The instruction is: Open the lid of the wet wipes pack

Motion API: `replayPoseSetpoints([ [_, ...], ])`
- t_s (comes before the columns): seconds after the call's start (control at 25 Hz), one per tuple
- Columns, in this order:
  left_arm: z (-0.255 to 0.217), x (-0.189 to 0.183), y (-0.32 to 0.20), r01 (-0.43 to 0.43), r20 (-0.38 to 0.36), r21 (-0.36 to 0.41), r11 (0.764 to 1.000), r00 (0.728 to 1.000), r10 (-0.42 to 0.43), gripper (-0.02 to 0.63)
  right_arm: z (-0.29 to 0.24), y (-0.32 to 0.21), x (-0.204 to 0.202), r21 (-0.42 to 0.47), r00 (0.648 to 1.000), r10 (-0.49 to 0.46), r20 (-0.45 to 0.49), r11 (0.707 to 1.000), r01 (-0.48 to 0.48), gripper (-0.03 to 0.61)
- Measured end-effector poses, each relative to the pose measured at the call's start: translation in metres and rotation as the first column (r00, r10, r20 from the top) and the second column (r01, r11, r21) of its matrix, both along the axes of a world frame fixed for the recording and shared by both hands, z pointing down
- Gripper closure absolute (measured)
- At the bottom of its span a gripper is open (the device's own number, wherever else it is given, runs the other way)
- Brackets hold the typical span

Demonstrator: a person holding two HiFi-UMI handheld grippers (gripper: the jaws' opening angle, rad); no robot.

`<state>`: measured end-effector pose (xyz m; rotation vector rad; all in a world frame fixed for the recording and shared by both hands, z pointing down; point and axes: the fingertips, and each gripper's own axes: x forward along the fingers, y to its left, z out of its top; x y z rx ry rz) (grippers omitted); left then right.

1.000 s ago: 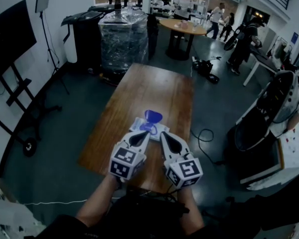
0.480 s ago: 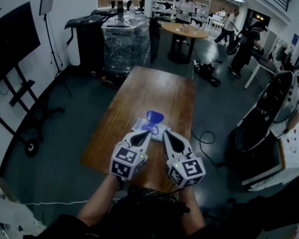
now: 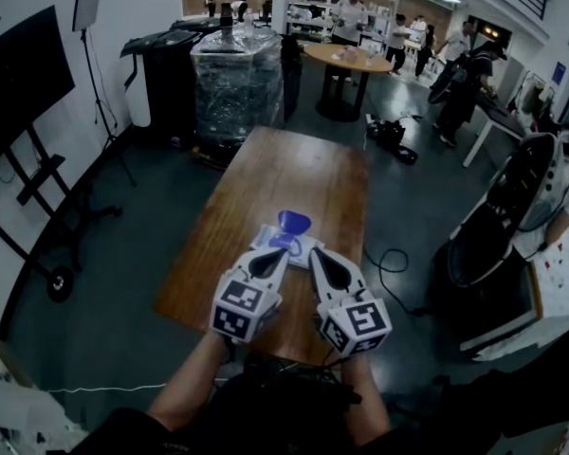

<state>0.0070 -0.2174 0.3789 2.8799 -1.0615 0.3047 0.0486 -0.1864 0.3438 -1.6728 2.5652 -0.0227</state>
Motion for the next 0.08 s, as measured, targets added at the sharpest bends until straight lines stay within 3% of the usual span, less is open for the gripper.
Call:
replayPoseSetpoints([
  [0.08, -0.0012, 0.0003, -0.0004, -0.002, -0.001, 0.003, 1.000, 1.000, 0.002, 0.609, 0.0003, -0.0005, 0.0000, -0.003, 1.000, 0.002, 0.003, 1.000, -0.002, 0.571],
])
